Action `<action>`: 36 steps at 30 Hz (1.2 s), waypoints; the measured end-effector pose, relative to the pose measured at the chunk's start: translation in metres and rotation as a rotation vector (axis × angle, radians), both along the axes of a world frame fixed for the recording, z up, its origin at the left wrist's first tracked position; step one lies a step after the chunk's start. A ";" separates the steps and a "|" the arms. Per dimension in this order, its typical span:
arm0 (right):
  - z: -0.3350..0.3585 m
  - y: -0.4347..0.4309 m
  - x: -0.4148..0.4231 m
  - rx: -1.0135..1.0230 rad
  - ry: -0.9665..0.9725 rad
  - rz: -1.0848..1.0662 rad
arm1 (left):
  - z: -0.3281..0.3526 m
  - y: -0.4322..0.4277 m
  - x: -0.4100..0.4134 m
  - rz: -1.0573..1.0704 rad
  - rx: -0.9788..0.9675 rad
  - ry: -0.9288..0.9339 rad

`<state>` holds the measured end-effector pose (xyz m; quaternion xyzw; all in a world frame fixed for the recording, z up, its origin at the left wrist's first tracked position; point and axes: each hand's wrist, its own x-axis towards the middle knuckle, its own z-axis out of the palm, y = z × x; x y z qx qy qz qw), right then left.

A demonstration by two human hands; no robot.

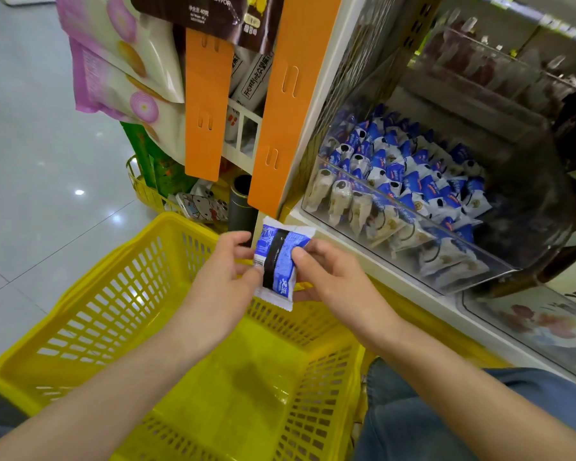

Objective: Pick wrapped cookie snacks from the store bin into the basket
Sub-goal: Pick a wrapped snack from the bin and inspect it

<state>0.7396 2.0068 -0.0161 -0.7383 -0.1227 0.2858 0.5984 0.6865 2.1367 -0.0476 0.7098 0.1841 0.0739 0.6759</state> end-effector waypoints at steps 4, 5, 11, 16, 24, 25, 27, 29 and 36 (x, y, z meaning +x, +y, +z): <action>-0.006 0.003 -0.004 -0.036 -0.074 0.022 | -0.003 -0.001 0.000 -0.042 0.175 -0.088; -0.007 0.003 -0.006 -0.035 -0.072 0.028 | -0.004 -0.001 -0.001 -0.066 0.190 -0.094; -0.011 0.000 -0.006 -0.068 -0.108 0.045 | -0.009 0.003 -0.004 -0.164 0.522 -0.139; -0.017 -0.002 -0.005 -0.120 -0.186 0.032 | -0.002 0.003 -0.004 -0.217 0.731 -0.131; -0.021 0.001 -0.010 -0.156 -0.263 0.114 | 0.006 0.006 0.000 -0.227 0.901 -0.002; -0.021 0.001 -0.009 -0.154 -0.250 0.115 | 0.005 0.007 -0.001 -0.218 0.880 -0.026; -0.020 0.002 -0.007 -0.169 -0.255 0.122 | 0.002 0.009 -0.003 -0.177 0.808 -0.102; -0.020 0.002 -0.006 -0.190 -0.294 0.125 | -0.002 0.010 -0.002 -0.140 0.759 -0.156; -0.024 -0.001 0.001 -0.289 -0.397 0.057 | -0.015 0.003 -0.001 -0.203 0.671 -0.141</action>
